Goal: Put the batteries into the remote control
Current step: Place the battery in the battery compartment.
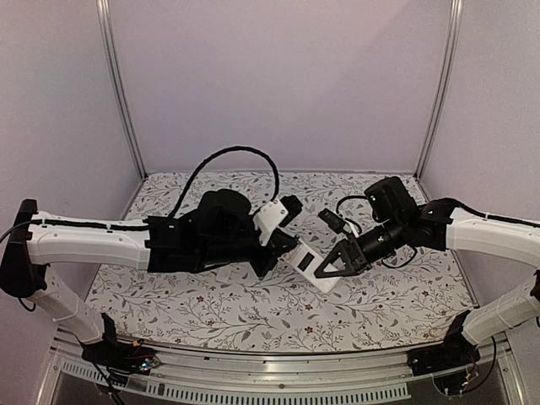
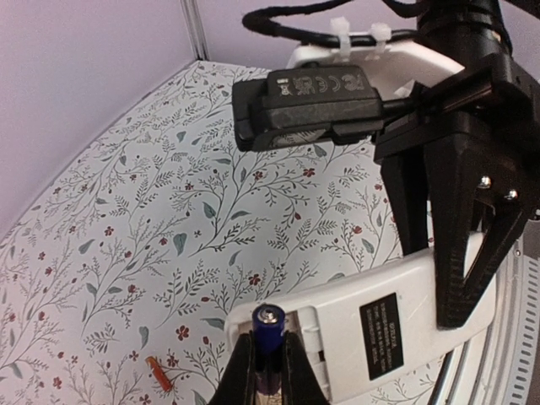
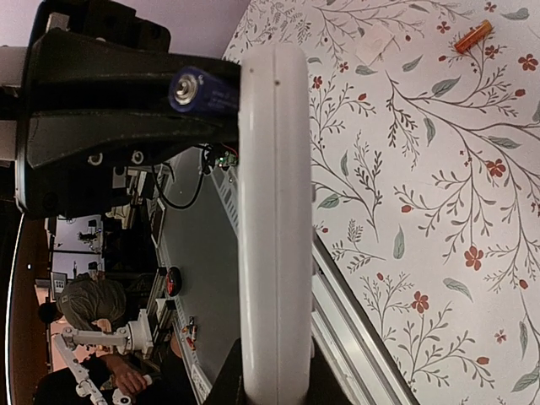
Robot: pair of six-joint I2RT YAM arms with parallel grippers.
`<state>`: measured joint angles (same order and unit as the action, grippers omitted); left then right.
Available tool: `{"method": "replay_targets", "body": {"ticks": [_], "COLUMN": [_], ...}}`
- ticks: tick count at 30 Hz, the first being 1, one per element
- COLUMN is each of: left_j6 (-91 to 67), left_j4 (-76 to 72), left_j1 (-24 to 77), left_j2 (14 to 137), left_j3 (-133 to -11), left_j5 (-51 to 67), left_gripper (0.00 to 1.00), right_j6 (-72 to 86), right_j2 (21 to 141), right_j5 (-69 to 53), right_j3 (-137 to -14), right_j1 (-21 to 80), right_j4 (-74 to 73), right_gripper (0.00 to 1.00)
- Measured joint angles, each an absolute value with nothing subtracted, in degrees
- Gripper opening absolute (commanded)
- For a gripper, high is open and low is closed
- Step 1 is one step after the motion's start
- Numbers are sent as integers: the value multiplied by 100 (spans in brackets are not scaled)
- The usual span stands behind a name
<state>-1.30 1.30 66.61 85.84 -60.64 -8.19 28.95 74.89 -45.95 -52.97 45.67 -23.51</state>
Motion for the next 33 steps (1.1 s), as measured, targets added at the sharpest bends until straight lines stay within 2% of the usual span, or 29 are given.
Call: {"method": "replay_targets", "body": {"ticks": [12,17,33], "left_j6": [-156,-167,-89], "left_j4": [110,93,-257], "left_j1": [6661,6663,6674], "left_j2": [8584,8584,8506], "left_j3": [-5933,-5918,-5811], "left_j5": [-869,-928,-930], "left_gripper": [14,9,10], "right_j6": [3013,3068,3173], "right_j2": [7509,7509,7553], "right_j5": [-4598,-4609,-4882], "right_j3": [-5297,-5297,-5297], "right_j1": [4552,4545,4532], "right_j4": [-2357,-2351,-2241], "right_gripper": [0,0,0]}}
